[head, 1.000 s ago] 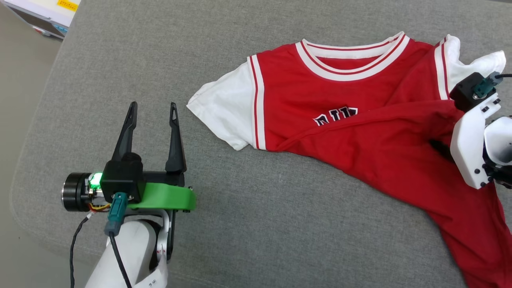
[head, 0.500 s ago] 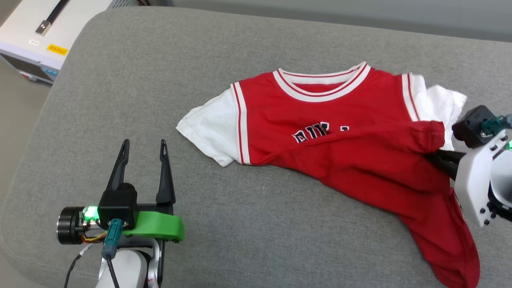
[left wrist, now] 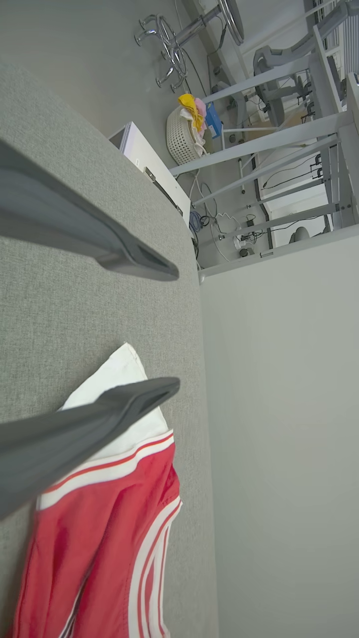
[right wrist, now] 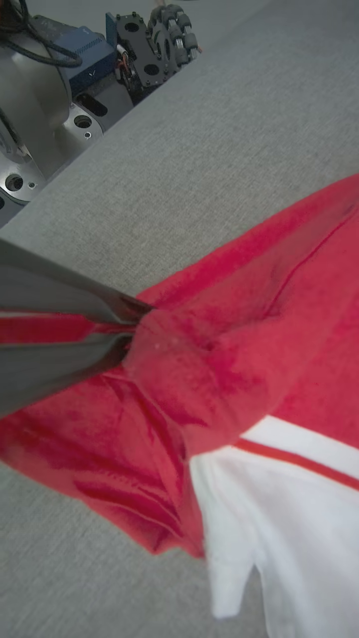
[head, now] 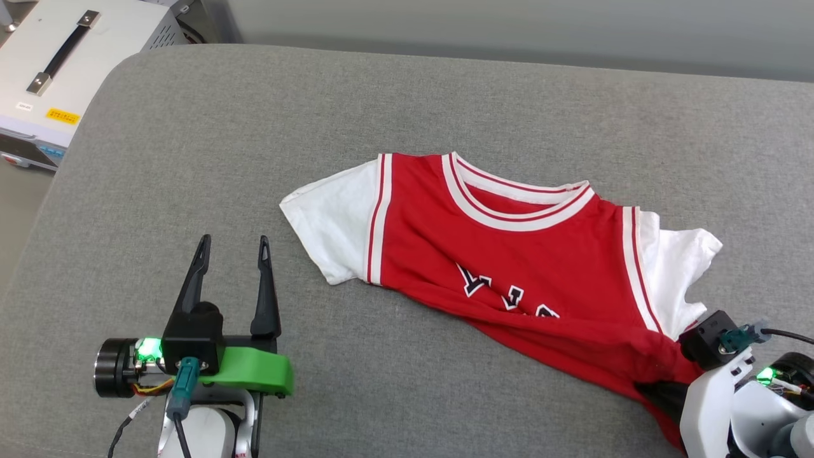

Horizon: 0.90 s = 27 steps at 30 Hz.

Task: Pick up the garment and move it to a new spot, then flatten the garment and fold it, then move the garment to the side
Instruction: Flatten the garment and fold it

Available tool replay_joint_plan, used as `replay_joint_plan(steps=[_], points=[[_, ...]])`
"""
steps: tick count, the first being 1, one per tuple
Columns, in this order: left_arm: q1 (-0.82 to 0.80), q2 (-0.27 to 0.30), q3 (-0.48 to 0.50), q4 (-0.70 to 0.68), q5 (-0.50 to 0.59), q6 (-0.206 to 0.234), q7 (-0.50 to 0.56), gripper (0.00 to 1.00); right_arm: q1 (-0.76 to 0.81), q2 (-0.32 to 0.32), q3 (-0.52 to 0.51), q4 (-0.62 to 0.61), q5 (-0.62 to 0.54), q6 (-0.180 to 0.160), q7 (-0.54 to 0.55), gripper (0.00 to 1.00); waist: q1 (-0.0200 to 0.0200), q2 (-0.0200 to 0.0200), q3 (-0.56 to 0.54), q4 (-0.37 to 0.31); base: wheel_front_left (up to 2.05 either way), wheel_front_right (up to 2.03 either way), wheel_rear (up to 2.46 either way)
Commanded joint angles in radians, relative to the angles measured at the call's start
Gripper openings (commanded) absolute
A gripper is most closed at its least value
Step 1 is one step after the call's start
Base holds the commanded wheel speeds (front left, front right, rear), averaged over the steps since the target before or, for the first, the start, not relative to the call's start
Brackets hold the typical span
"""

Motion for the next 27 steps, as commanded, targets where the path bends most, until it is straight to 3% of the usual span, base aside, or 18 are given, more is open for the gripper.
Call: replay_joint_plan(steps=[1,2,8,14,20,27], points=[[0.011,-0.006,0.004,0.004,0.010,-0.005,-0.006,1.00,0.011,0.010,-0.012,0.013,-0.018,0.000,-0.013,0.58,0.0000,-0.0001,-0.001,0.000,0.00,0.00,0.00],[0.012,-0.007,0.006,0.005,0.012,-0.007,-0.006,1.00,0.016,0.024,-0.024,0.021,-0.037,0.000,-0.031,1.00,0.0000,-0.0001,-0.002,-0.002,0.00,0.00,0.00],[0.029,-0.005,0.023,0.010,0.024,-0.013,-0.006,1.00,0.036,0.082,-0.143,-0.033,-0.107,0.000,-0.124,1.00,0.0000,-0.0001,-0.022,-0.021,0.00,0.00,0.00],[0.041,-0.008,0.030,-0.001,0.035,-0.012,-0.006,1.00,0.033,0.092,-0.339,-0.162,-0.169,0.000,-0.131,1.00,0.0000,-0.0001,-0.033,-0.032,0.00,0.00,0.00],[0.032,-0.014,0.025,-0.021,0.046,-0.017,-0.006,1.00,-0.061,0.037,-0.449,-0.206,-0.192,0.000,-0.033,1.00,0.0000,-0.0001,-0.004,-0.025,0.00,0.00,0.00],[-0.004,-0.031,0.009,-0.037,0.056,-0.025,-0.006,1.00,-0.197,-0.086,-0.360,-0.079,-0.075,0.000,0.205,1.00,0.0000,-0.0001,0.058,0.009,0.00,0.00,0.00]])
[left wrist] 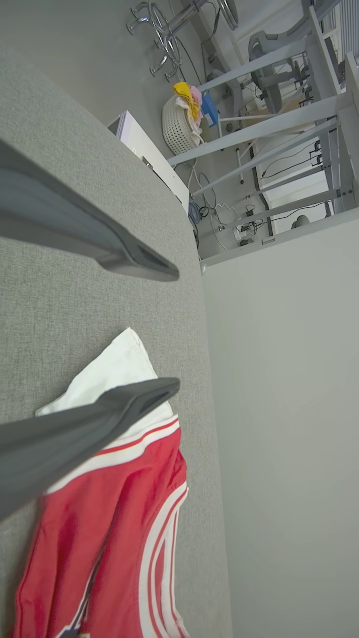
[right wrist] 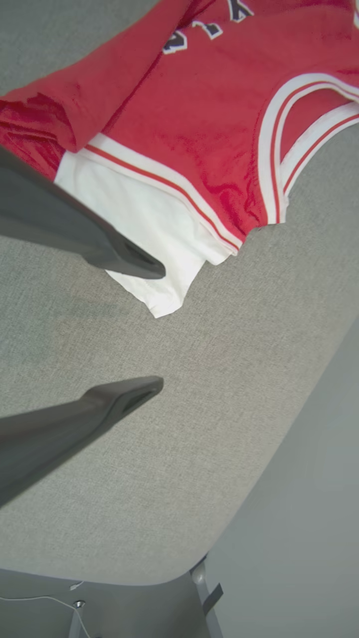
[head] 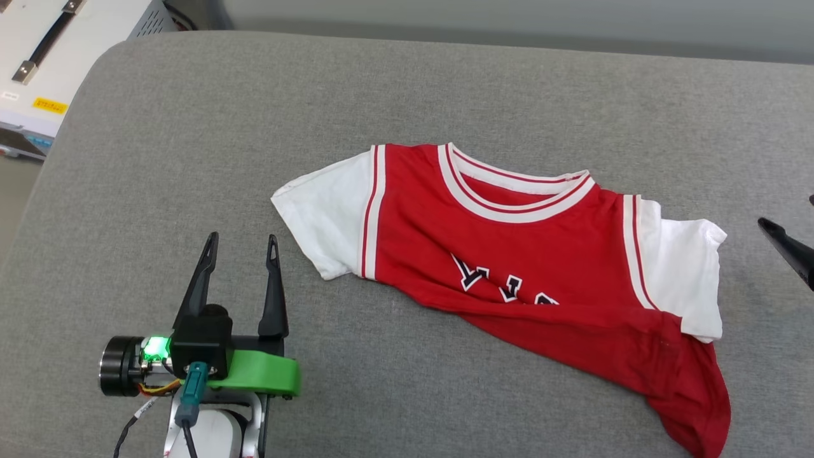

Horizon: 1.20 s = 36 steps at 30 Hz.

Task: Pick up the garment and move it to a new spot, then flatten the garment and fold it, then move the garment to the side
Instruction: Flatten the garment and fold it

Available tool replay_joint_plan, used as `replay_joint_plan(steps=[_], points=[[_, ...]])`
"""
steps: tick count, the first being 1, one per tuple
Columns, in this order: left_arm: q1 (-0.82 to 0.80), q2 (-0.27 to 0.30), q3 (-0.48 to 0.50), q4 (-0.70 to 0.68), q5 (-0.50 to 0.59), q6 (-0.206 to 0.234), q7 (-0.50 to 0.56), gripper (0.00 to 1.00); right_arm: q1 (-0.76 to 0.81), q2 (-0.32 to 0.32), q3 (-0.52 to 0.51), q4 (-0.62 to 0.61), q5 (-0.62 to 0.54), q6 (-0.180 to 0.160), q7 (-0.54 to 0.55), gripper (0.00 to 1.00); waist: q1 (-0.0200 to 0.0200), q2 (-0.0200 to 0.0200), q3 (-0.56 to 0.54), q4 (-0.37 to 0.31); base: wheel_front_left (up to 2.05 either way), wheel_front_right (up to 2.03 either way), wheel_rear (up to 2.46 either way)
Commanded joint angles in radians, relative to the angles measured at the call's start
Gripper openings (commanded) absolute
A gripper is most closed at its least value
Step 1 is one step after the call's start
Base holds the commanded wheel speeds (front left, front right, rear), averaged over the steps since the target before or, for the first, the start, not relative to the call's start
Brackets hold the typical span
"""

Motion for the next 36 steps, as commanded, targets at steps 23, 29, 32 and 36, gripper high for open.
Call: replay_joint_plan(steps=[23,29,32,36], points=[[-0.086,-0.030,-0.015,-0.005,0.019,-0.003,-0.006,1.00,-0.192,0.065,0.398,0.423,0.075,-0.001,0.010,0.00,0.0000,0.0000,0.126,0.068,0.00,0.00,0.00],[-0.120,0.025,0.005,-0.009,0.010,-0.050,-0.006,1.00,-0.268,0.008,0.294,0.501,0.068,-0.001,-0.202,0.00,0.0000,0.0000,0.064,0.015,0.00,0.00,0.00],[-0.160,0.048,0.004,0.004,-0.004,-0.092,-0.006,1.00,-0.276,0.003,0.261,0.537,0.059,-0.001,-0.236,0.00,0.0000,0.0000,0.056,0.007,0.00,0.00,0.00],[-0.253,0.094,-0.002,0.066,-0.044,-0.183,0.002,1.00,-0.282,0.008,0.248,0.557,0.045,-0.001,-0.262,0.00,0.0000,0.0000,0.050,-0.008,0.00,0.00,0.00]])
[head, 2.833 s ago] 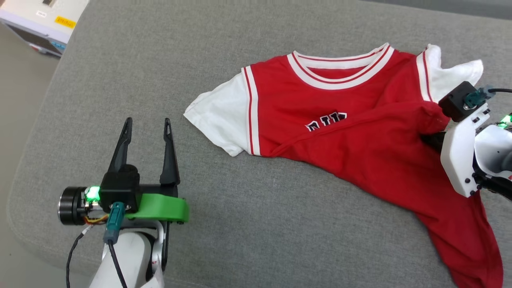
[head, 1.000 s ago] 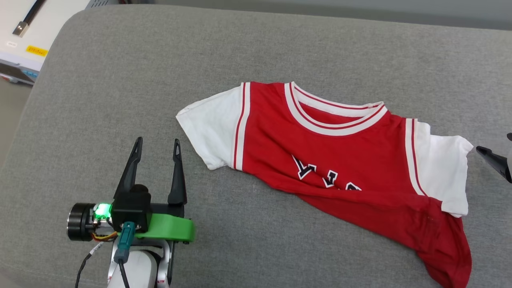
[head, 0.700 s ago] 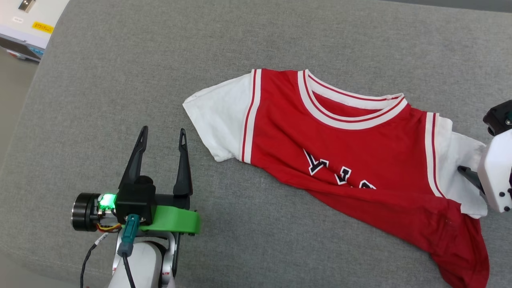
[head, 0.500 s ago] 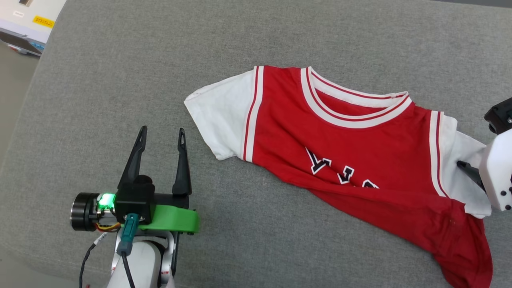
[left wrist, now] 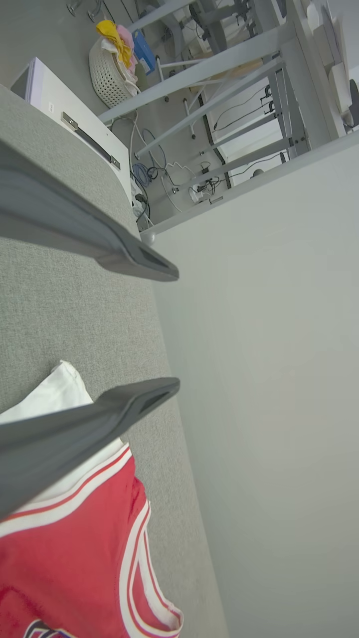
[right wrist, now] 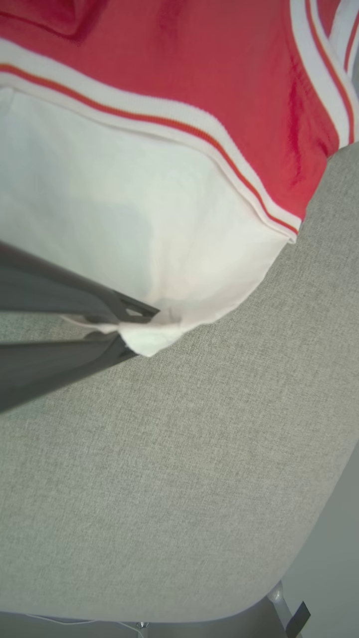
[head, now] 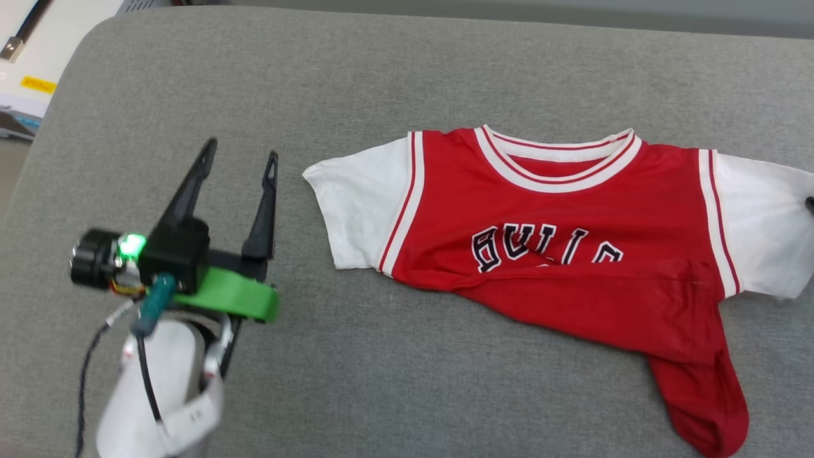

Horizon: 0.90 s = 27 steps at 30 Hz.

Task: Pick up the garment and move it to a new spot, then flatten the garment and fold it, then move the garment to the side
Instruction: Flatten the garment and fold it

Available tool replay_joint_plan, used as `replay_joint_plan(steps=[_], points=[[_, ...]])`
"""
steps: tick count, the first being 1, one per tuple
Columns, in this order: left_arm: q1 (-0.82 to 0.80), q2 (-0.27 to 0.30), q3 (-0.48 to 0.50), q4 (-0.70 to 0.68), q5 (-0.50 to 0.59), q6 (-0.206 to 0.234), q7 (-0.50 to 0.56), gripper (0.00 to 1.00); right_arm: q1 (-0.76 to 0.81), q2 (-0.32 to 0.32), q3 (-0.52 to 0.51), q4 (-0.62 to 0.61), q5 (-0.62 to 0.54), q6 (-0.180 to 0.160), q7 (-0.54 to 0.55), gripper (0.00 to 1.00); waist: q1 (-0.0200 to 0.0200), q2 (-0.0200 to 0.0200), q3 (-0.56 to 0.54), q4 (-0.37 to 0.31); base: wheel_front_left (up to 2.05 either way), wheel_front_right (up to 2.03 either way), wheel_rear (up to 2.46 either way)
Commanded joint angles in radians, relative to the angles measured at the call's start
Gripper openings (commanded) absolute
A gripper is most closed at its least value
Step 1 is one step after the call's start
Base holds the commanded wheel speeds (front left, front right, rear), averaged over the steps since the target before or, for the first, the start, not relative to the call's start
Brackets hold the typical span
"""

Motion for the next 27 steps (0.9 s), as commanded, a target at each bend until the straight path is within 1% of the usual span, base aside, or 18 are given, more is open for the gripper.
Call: replay_joint_plan(steps=[1,2,4,6,7,8,11,13,17,21,25,26,27], points=[[-0.061,0.029,-0.005,0.023,-0.016,-0.029,0.022,1.00,-0.018,0.006,0.000,0.004,-0.008,-0.001,-0.009,0.00,0.0000,0.0000,-0.006,-0.014,0.00,0.00,0.00],[-0.093,0.043,-0.009,0.033,-0.027,-0.042,0.039,1.00,-0.021,0.009,0.002,0.003,-0.009,-0.001,-0.012,0.00,0.0000,0.0000,-0.005,-0.019,0.00,0.00,0.00],[-0.162,0.079,-0.040,0.062,-0.060,-0.067,0.124,1.00,-0.026,0.017,0.008,-0.001,-0.014,-0.001,-0.017,0.00,0.0000,0.0000,-0.004,-0.031,0.00,0.00,0.00],[-0.234,0.109,-0.078,0.077,-0.126,-0.078,0.222,1.00,-0.032,0.024,0.016,-0.009,-0.019,-0.001,-0.022,0.00,0.0000,0.0000,-0.002,-0.042,0.00,0.00,0.00],[-0.268,0.135,-0.117,0.088,-0.174,-0.080,0.300,1.00,-0.036,0.029,0.021,-0.013,-0.022,-0.001,-0.023,0.00,0.0000,0.0000,0.001,-0.051,0.00,0.00,0.00],[-0.300,0.158,-0.157,0.085,-0.221,-0.081,0.352,1.00,-0.040,0.031,0.026,-0.016,-0.023,-0.001,-0.025,0.00,0.0000,0.0000,0.003,-0.056,0.00,0.00,0.00],[-0.400,0.249,-0.281,0.086,-0.404,-0.082,0.557,1.00,-0.057,0.040,0.045,-0.029,-0.027,-0.001,-0.031,0.00,0.0000,0.0000,0.014,-0.075,0.00,0.00,0.00],[-0.455,0.305,-0.342,0.086,-0.502,-0.082,0.682,1.00,-0.069,0.046,0.057,-0.040,-0.028,-0.001,-0.035,0.00,0.0000,0.0000,0.024,-0.087,0.00,0.00,0.00],[-0.543,0.372,-0.441,0.111,-0.652,-0.082,0.888,1.00,-0.094,0.053,0.079,-0.059,-0.029,-0.001,-0.041,0.00,0.0000,0.0000,0.049,-0.105,0.00,0.00,0.00],[-0.607,0.390,-0.506,0.164,-0.741,-0.082,0.996,1.00,-0.127,0.055,0.103,-0.077,-0.029,-0.001,-0.044,0.00,0.0000,0.0000,0.085,-0.121,0.00,0.00,0.00],[-0.652,0.396,-0.569,0.243,-0.774,-0.082,1.052,1.00,-0.164,0.060,0.127,-0.091,-0.028,-0.001,-0.046,0.00,0.0000,0.0000,0.120,-0.139,0.00,0.00,0.00],[-0.673,0.395,-0.601,0.303,-0.794,-0.082,1.066,1.00,-0.190,0.065,0.144,-0.098,-0.028,-0.001,-0.049,0.00,0.0000,0.0000,0.144,-0.152,0.00,0.00,0.00],[-0.677,0.394,-0.613,0.324,-0.801,-0.082,1.066,1.00,-0.199,0.068,0.151,-0.100,-0.028,-0.001,-0.051,0.00,0.0000,0.0000,0.153,-0.157,0.00,0.00,0.00]])
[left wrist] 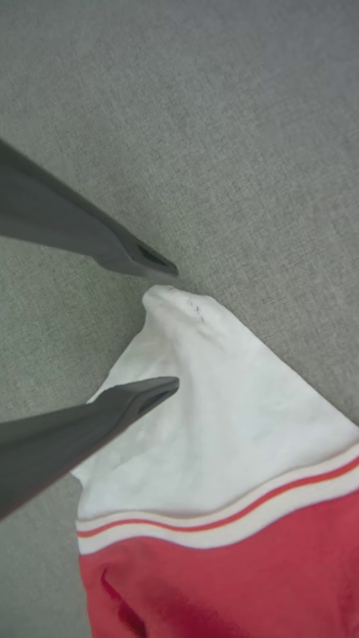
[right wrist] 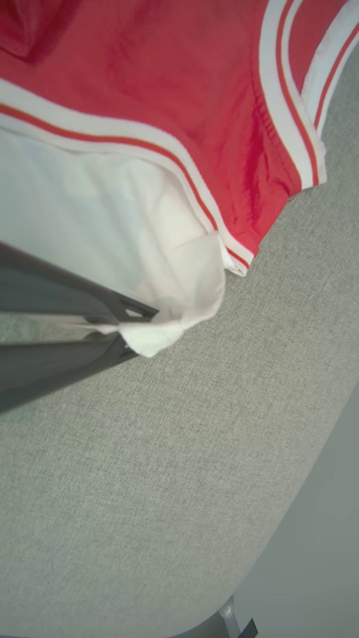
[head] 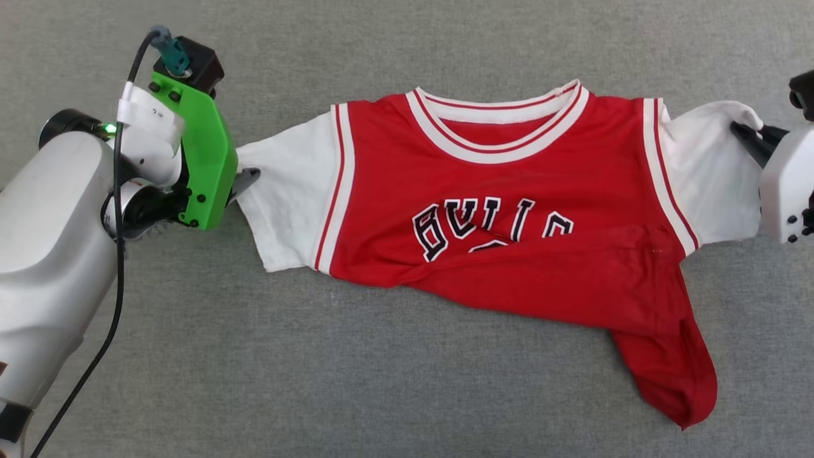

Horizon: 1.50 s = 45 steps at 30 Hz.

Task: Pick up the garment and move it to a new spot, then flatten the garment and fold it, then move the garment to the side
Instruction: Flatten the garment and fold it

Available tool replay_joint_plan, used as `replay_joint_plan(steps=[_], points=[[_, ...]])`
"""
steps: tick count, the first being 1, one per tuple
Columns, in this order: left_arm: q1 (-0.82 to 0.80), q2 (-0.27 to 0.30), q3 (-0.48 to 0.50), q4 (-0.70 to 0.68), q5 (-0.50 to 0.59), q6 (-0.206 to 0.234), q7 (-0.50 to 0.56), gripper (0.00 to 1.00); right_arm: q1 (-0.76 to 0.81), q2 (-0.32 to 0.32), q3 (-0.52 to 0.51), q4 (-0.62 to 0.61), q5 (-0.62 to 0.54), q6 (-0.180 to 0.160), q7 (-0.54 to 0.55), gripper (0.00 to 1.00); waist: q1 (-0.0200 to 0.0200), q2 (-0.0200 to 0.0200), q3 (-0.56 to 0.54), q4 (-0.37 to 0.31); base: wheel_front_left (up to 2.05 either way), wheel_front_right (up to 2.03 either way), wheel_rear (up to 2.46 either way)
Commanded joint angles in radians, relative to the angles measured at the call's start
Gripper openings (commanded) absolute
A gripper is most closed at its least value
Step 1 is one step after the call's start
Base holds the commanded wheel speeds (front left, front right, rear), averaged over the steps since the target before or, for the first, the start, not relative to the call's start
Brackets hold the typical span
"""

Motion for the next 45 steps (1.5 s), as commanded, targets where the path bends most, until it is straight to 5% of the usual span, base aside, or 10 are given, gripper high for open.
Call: replay_joint_plan(steps=[1,11,12,13,18,31,45], points=[[-0.022,0.002,-0.016,0.021,-0.011,-0.003,-0.001,1.00,-0.023,0.006,0.009,-0.004,-0.001,-0.001,-0.010,0.00,0.0000,0.0000,0.033,-0.025,0.00,0.00,0.00],[-0.034,-0.002,-0.177,0.130,-0.037,-0.003,-0.031,1.00,-0.069,0.001,0.053,0.004,0.011,-0.001,-0.030,0.00,0.0000,0.0000,0.071,-0.036,0.00,0.00,0.00],[-0.036,-0.003,-0.192,0.131,-0.046,-0.003,-0.033,0.88,-0.071,0.001,0.056,0.005,0.012,-0.001,-0.031,0.00,0.0000,0.0000,0.072,-0.036,0.00,0.00,0.00],[-0.040,-0.001,-0.210,0.133,-0.056,-0.003,-0.035,0.00,-0.073,0.000,0.060,0.006,0.013,-0.001,-0.033,0.00,0.0000,0.0000,0.072,-0.035,0.00,0.00,0.00],[-0.064,0.018,-0.269,0.119,-0.076,-0.003,-0.111,0.00,-0.079,-0.003,0.070,0.017,0.018,-0.001,-0.050,0.00,0.0000,0.0000,0.048,-0.023,0.00,0.00,0.00],[-0.140,0.082,-0.280,-0.008,0.005,0.003,-0.537,0.00,-0.080,-0.030,0.018,0.025,0.010,-0.001,-0.141,0.00,0.0000,0.0000,-0.112,0.032,0.00,0.00,0.00],[-0.269,0.110,-0.191,-0.139,0.093,0.098,-0.670,0.00,-0.217,-0.068,-0.129,-0.036,-0.043,-0.001,-0.155,0.00,0.0000,0.0000,-0.198,0.054,0.00,0.00,0.00]])
